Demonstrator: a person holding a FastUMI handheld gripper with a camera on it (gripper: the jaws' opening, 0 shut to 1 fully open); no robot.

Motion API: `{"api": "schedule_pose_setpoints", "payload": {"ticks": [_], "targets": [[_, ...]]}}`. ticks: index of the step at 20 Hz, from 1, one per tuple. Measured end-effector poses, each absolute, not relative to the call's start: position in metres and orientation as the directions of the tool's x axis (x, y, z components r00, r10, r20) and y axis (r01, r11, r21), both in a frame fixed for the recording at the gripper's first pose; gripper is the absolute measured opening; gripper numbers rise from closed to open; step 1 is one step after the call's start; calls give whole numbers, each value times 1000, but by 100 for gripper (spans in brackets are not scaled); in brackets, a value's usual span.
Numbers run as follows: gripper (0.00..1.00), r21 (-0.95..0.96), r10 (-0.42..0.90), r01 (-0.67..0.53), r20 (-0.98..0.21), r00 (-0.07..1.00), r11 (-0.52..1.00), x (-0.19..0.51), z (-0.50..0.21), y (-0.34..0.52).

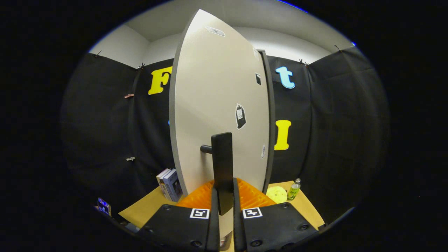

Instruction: Open the shoe cabinet door, grab the shoes and put them into the shoe cabinet, then close the shoe cabinet door.

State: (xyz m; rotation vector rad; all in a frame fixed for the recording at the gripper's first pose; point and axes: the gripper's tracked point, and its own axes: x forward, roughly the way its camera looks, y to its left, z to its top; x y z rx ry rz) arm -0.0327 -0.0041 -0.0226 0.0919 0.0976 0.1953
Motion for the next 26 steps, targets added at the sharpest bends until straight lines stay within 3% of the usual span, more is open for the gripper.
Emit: {"api": "schedule_pose_setpoints", "payload": {"ticks": [2,7,8,10,21,26], "targets": [[14,100,157,-147,-91,983,984,-37,-23,-43],[13,117,49,-38,-92,995,992,-39,-19,-124],[8,114,29,-19,-86,996,993,-37,-20,-137],[6,166,57,-41,-90,994,985,-43,-19,-148],[7,177,83,-68,-80,993,982,-49,-20,-150],[14,137,101,-87,-100,990,987,-64,-26,-154]]}}
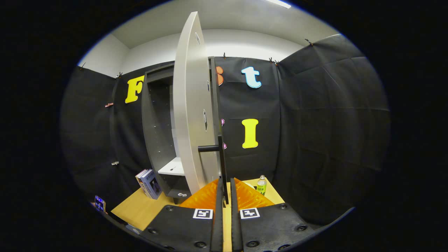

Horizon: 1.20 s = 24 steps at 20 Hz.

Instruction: Open the shoe cabinet door, grab the shoes and put them into the shoe cabinet, then close the shoe cabinet door.

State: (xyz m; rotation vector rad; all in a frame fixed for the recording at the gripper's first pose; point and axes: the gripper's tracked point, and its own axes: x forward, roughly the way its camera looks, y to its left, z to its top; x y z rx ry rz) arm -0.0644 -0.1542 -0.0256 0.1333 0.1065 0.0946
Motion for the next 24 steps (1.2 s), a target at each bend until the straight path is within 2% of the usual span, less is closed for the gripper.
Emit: {"api": "schedule_pose_setpoints", "payload": {"ticks": [2,5,8,12,17,24], "targets": [[44,125,120,-106,-113,986,986,-78,-28,-153],[67,134,195,-177,-137,971,975,-105,-36,-133],[99,126,287,-264,-223,932,956,-144,-62,-104],[98,158,371,-337,-340,864,928,-149,-114,-40],[99,210,366,-300,-502,784,930,-129,-209,21],[99,178,298,-244,-675,675,953,-81,-337,78]]}}
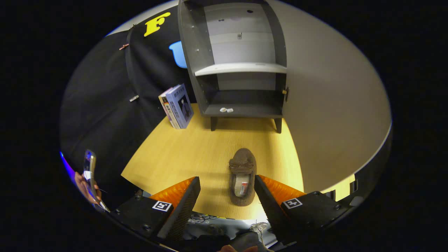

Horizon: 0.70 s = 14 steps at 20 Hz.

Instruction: Open the shoe cabinet door, grab the shoes and put them into the shoe cabinet, then close the shoe cabinet door.

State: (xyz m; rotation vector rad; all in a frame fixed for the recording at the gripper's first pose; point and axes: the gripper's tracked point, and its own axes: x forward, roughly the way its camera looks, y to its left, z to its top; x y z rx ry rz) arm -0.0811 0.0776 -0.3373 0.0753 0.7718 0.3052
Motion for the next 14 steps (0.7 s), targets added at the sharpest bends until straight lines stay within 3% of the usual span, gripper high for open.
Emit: {"api": "schedule_pose_setpoints", "payload": {"ticks": [9,13,14], "targets": [[98,169,226,-151,-782,581,974,-40,-469,121],[87,87,134,-106,-772,622,991,-8,-503,119],[77,59,104,-93,-770,630,994,-3,-507,116]]}}
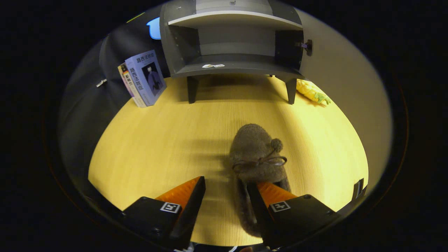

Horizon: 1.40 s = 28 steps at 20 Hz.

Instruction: Open the shoe cabinet door, grab the shoes and put them into the shoe cabinet, then close the shoe cabinet door.

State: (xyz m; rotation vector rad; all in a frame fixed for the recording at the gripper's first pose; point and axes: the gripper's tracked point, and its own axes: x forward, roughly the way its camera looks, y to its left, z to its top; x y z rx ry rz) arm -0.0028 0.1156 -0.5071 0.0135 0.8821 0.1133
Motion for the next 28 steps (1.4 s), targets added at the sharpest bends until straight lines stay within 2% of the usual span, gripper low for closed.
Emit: {"api": "schedule_pose_setpoints", "payload": {"ticks": [3,4,6,8,10,11,12,18,28], "targets": [[59,49,70,-51,-759,647,997,21,-526,118],[59,40,53,-34,-744,667,999,29,-527,116],[43,10,4,5,-721,693,1000,45,-529,104],[27,51,12,35,-717,697,998,66,-547,104],[12,64,42,6,-725,688,998,50,-529,104],[12,65,55,-12,-727,684,998,51,-530,106],[5,68,67,-25,-730,681,997,49,-530,107],[5,117,94,-17,-689,719,993,52,-487,94],[5,199,149,-45,-546,825,979,59,-322,89]]}}
